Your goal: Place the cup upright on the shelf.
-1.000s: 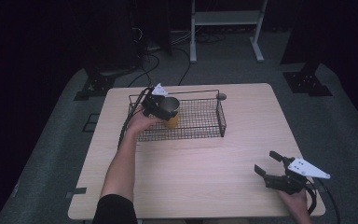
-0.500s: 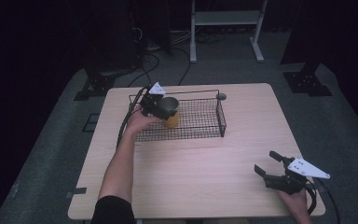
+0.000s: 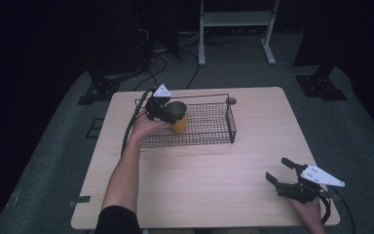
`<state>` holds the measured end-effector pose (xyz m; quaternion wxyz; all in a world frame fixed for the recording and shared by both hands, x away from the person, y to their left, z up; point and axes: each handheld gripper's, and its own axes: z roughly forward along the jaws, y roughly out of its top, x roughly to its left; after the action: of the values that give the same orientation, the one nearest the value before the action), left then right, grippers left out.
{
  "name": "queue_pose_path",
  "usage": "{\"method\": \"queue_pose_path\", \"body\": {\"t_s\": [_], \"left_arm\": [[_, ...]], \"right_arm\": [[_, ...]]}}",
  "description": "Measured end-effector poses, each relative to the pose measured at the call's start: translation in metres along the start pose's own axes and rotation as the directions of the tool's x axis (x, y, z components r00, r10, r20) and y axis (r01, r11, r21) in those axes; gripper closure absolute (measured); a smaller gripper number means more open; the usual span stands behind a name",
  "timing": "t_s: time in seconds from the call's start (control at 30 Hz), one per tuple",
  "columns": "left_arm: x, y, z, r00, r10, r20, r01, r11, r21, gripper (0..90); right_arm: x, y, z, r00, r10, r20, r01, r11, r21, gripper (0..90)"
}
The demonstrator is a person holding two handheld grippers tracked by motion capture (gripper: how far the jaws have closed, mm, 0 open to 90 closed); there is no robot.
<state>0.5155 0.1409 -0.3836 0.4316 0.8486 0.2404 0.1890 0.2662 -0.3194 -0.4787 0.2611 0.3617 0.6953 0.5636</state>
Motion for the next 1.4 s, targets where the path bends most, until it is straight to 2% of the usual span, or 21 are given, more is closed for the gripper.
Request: {"method": "queue_pose_path", "body": {"t_s": [0.3, 0.6, 0.8, 1.07, 1.2, 1.4], "left_arm": [[-0.001, 0.005, -0.01, 1.0, -0.007, -0.003, 0.007, 0.9986, -0.052, 2.1], [-0.005, 0.01, -0.018, 0.9998, -0.014, 0.017, 0.015, 0.9954, -0.094, 2.1], [-0.008, 0.013, -0.024, 0.9998, -0.001, 0.019, 0.004, 0.9927, -0.12, 2.1], [-0.013, 0.009, -0.03, 0.9995, -0.006, 0.029, 0.01, 0.9887, -0.15, 2.1], [-0.015, 0.007, -0.034, 0.9988, -0.022, 0.043, 0.029, 0.9848, -0.171, 2.1], [-0.021, 0.005, -0.04, 0.9992, -0.007, 0.039, 0.015, 0.9822, -0.187, 2.5]], "right_arm": [[0.0, 0.0, 0.0, 1.0, -0.003, -0.002, 0.003, 1.0, -0.001, 13.5], [0.0, 0.0, 0.0, 1.0, -0.005, -0.008, 0.005, 1.0, -0.003, 13.5], [0.0, 0.0, 0.0, 0.9999, -0.005, -0.009, 0.005, 1.0, -0.002, 13.5], [0.0, 0.0, 0.0, 1.0, -0.004, -0.007, 0.004, 1.0, 0.0, 13.5], [0.0, 0.0, 0.0, 1.0, -0.003, -0.007, 0.003, 1.0, 0.001, 13.5], [0.0, 0.0, 0.0, 1.0, -0.003, -0.008, 0.003, 1.0, 0.001, 13.5]]}}
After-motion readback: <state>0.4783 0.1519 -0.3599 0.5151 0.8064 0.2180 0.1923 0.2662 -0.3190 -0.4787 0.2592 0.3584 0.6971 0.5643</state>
